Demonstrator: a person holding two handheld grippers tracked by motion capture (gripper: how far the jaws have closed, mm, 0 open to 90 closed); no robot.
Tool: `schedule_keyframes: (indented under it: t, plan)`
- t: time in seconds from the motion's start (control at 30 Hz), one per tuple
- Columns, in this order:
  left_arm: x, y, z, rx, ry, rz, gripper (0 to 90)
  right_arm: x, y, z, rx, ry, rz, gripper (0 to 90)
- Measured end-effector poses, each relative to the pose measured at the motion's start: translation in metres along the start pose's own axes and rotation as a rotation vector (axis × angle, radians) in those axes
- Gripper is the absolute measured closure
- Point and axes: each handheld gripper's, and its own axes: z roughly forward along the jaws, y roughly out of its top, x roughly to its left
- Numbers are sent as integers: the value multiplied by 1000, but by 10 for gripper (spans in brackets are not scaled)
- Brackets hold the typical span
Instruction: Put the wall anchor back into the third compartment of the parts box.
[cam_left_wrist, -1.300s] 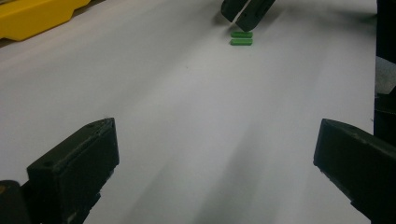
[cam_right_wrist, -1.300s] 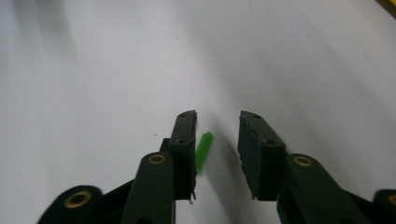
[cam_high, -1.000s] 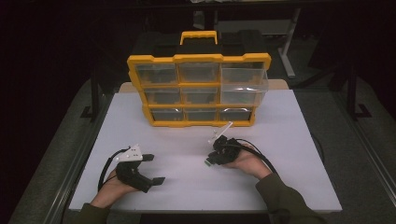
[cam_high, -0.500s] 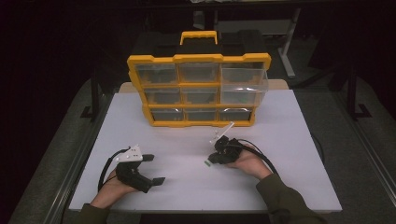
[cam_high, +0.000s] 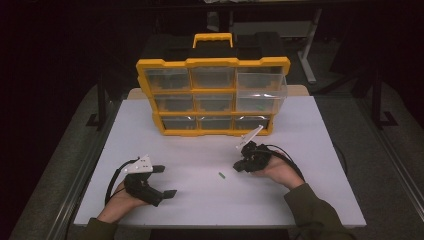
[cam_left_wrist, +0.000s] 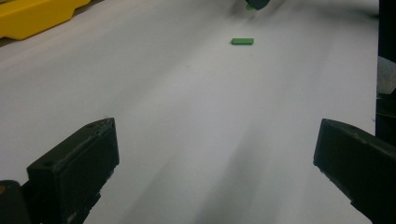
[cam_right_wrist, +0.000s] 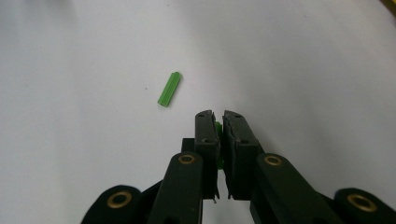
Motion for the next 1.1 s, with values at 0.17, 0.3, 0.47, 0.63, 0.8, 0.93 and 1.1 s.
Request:
schedule_keyframes:
  t: [0.17, 0.3, 0.47, 0.63, 0.8, 0.93, 1.1]
  plan:
    - [0, 0, -1, -2, -1, -2, 0, -6, -6, -10, -1, 16, 24, 836]
    - [0, 0, -1, 2, -1, 4, 0, -10, -10, -18, -5, 12, 38, 837]
    - [0, 0, -1, 0, -1, -3, 0, -15, -16, -34, 4, 24, 56, 836]
    - [0, 0, -1, -3, -1, -6, 0, -21, -20, -45, -9, 28, 53, 836]
    - [0, 0, -1, -2, -1, -7, 0, -24, -24, -57, -17, 20, 65, 836]
    - [0, 0, -1, 1, -1, -6, 0, -28, -27, -74, -14, 15, 67, 836]
    - [1, 1, -1, -4, 1, -15, 0, -33, -28, -89, -16, 17, 55, 836]
